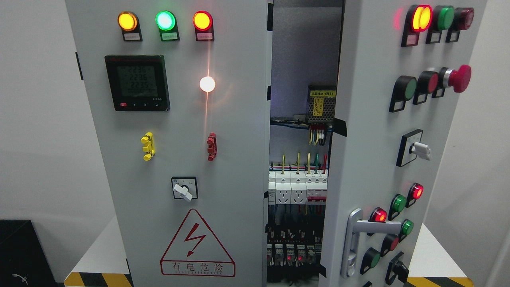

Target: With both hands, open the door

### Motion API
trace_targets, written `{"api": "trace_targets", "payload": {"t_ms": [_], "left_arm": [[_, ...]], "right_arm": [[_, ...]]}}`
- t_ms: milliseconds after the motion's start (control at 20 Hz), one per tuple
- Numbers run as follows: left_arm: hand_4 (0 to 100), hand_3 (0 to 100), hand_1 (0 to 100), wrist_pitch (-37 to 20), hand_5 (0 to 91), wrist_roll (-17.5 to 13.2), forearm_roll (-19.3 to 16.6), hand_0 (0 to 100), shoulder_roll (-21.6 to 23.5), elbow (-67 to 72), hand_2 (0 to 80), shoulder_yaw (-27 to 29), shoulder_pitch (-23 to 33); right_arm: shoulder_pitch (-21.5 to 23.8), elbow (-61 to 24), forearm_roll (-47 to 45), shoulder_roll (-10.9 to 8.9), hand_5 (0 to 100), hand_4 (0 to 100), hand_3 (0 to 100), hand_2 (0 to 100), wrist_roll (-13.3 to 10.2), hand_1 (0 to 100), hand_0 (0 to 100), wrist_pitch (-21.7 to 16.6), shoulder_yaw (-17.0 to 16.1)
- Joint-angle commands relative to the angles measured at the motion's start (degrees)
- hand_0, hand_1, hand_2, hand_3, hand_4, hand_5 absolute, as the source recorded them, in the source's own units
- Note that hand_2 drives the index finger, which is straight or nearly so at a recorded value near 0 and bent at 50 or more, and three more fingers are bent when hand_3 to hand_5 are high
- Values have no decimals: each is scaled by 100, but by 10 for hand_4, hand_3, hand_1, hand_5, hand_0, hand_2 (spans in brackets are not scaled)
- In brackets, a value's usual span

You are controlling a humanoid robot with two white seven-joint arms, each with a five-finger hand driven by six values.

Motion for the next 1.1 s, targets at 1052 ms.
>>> {"api": "trace_targets", "payload": {"t_ms": [1052], "left_arm": [[0, 0, 0, -10, 0, 4, -132, 0, 509, -1071, 0, -105, -544]], "right_arm": [[9, 0, 0, 3, 0, 0, 0, 0, -1, 0, 0, 0, -62]]}}
